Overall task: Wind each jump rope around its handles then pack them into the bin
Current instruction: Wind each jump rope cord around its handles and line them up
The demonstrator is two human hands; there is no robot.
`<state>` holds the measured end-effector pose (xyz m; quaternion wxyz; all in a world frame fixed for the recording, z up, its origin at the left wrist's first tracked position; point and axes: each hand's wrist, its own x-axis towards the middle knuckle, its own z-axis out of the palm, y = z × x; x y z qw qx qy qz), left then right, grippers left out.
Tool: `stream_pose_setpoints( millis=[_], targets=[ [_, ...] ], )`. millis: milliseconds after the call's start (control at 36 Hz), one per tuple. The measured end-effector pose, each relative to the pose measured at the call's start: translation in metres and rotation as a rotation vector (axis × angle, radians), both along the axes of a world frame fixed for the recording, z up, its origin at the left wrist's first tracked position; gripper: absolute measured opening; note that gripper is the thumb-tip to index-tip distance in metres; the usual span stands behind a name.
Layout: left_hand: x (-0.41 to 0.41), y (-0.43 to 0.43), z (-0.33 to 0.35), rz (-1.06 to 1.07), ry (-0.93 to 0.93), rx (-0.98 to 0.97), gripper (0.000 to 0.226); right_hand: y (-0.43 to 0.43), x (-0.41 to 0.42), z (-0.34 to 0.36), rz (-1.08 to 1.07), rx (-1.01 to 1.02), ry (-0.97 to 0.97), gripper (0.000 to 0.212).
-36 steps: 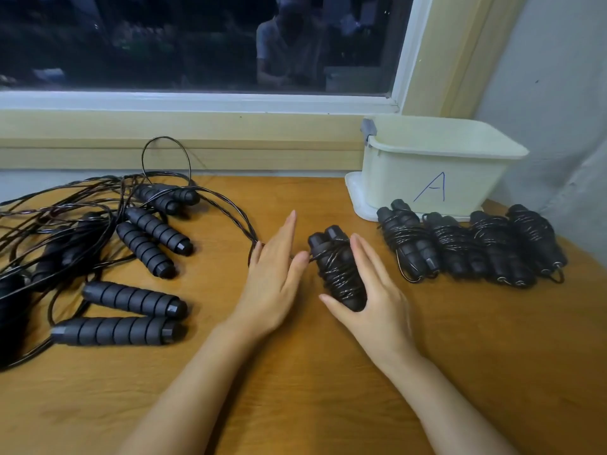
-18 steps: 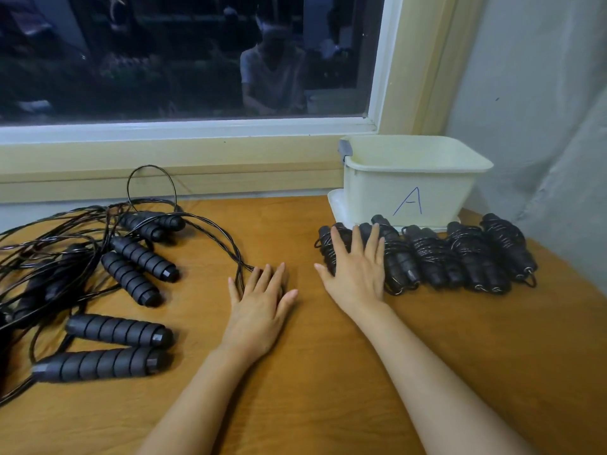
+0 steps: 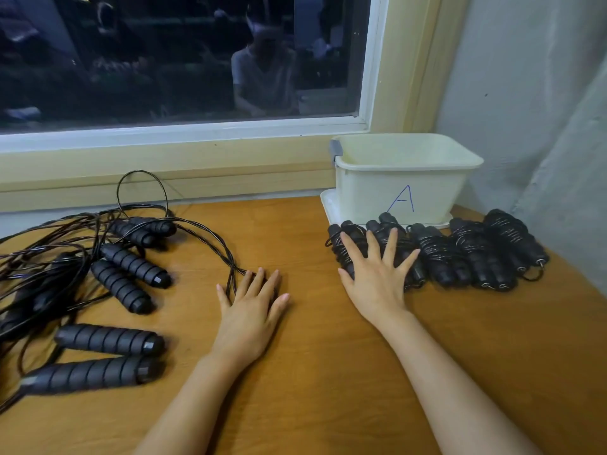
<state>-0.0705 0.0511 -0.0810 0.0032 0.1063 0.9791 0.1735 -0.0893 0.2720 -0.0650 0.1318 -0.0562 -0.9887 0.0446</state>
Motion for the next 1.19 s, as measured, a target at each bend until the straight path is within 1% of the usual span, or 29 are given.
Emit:
stream_pose_setpoints(
  millis=[83, 139, 250, 333, 500, 556, 694, 750, 806, 861, 917, 1028, 1194],
  targets=[
    [-0.0005, 0.0002, 0.0005, 0.005, -0.007, -0.014, 0.068, 0.0057, 0.0005, -0.0003, -0.008, -0.002, 0.002, 0.064],
    [-0.0002, 0.0009, 0.0009, 0.003, -0.005, -0.023, 0.063, 0.0074, 0.0009, -0.0005, -0.009, -0.006, 0.007, 0.065],
    [0.0004, 0.0017, 0.0032, -0.006, -0.020, -0.040, 0.072, 0.0078, 0.0005, -0.0013, -0.009, -0.013, 0.023, 0.067],
    [0.0004, 0.0019, 0.0035, -0.007, -0.019, -0.041, 0.067, 0.0080, 0.0001, -0.0021, -0.011, -0.018, 0.029, 0.068],
    [-0.0001, 0.0019, 0.0018, -0.002, -0.013, -0.038, 0.066, 0.0085, -0.0003, -0.0033, -0.009, -0.030, 0.040, 0.068],
    [-0.0003, 0.0024, 0.0018, 0.001, -0.013, -0.036, 0.074, 0.0086, 0.0002, -0.0037, -0.007, -0.035, 0.044, 0.068],
    [-0.0028, 0.0002, -0.0033, 0.000, 0.010, -0.032, 0.118, 0.0089, -0.0004, -0.0037, -0.005, -0.023, 0.030, 0.068],
    [-0.0035, -0.0003, -0.0047, 0.002, 0.008, -0.034, 0.124, 0.0092, -0.0002, -0.0042, -0.004, -0.021, 0.034, 0.068],
    [-0.0027, 0.0002, -0.0030, -0.003, 0.007, -0.030, 0.118, 0.0093, -0.0002, -0.0041, -0.003, -0.024, 0.041, 0.068],
    [-0.0015, 0.0013, -0.0005, -0.005, -0.003, -0.029, 0.100, 0.0093, -0.0008, -0.0040, -0.002, -0.018, 0.038, 0.068],
    [-0.0005, 0.0022, 0.0014, -0.006, -0.014, -0.024, 0.092, 0.0092, -0.0014, -0.0037, 0.000, -0.011, 0.038, 0.068],
    [-0.0006, 0.0013, 0.0017, -0.013, -0.008, -0.030, 0.094, 0.0094, -0.0011, -0.0050, 0.005, -0.012, 0.052, 0.069],
    [0.0018, 0.0026, 0.0043, -0.011, -0.025, -0.007, 0.091, 0.0107, 0.0008, -0.0064, -0.007, -0.033, 0.065, 0.072]
  ],
)
